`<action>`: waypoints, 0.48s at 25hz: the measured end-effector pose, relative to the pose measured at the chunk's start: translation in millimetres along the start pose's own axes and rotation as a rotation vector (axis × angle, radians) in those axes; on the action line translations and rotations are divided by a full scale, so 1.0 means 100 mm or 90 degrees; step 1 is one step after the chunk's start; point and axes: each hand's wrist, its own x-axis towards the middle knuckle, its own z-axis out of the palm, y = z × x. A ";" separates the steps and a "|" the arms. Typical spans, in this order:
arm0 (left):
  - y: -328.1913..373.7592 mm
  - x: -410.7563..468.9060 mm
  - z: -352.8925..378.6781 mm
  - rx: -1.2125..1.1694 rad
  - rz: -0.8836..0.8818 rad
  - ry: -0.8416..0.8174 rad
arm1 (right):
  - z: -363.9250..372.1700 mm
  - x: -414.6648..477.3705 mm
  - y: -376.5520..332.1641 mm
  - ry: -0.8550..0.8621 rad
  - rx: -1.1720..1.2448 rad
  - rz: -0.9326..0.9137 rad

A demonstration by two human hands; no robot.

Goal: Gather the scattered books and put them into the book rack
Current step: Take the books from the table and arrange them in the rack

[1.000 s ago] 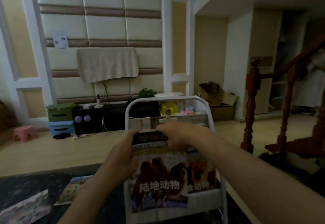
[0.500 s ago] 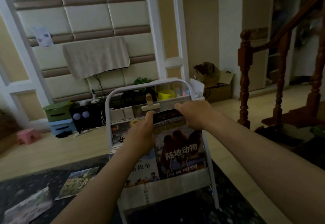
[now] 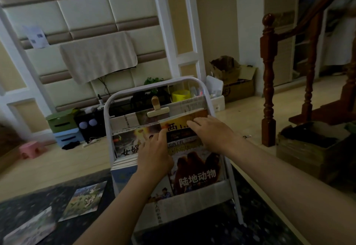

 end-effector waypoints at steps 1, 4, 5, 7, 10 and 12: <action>-0.01 -0.01 0.04 0.010 0.001 -0.009 | 0.06 0.00 0.00 -0.019 0.001 0.000; 0.00 -0.05 0.11 0.037 0.006 -0.012 | 0.14 -0.03 -0.05 -0.036 -0.034 0.000; 0.00 -0.07 0.11 0.043 0.007 -0.006 | 0.16 -0.04 -0.09 -0.034 -0.049 0.006; -0.02 -0.10 0.13 0.053 0.008 0.003 | 0.17 -0.06 -0.17 -0.034 -0.073 0.028; -0.07 -0.10 0.13 0.065 0.013 -0.013 | 0.19 -0.05 -0.25 -0.050 -0.086 0.053; -0.07 -0.08 0.12 0.053 0.017 -0.032 | 0.20 -0.04 -0.27 -0.064 -0.085 0.063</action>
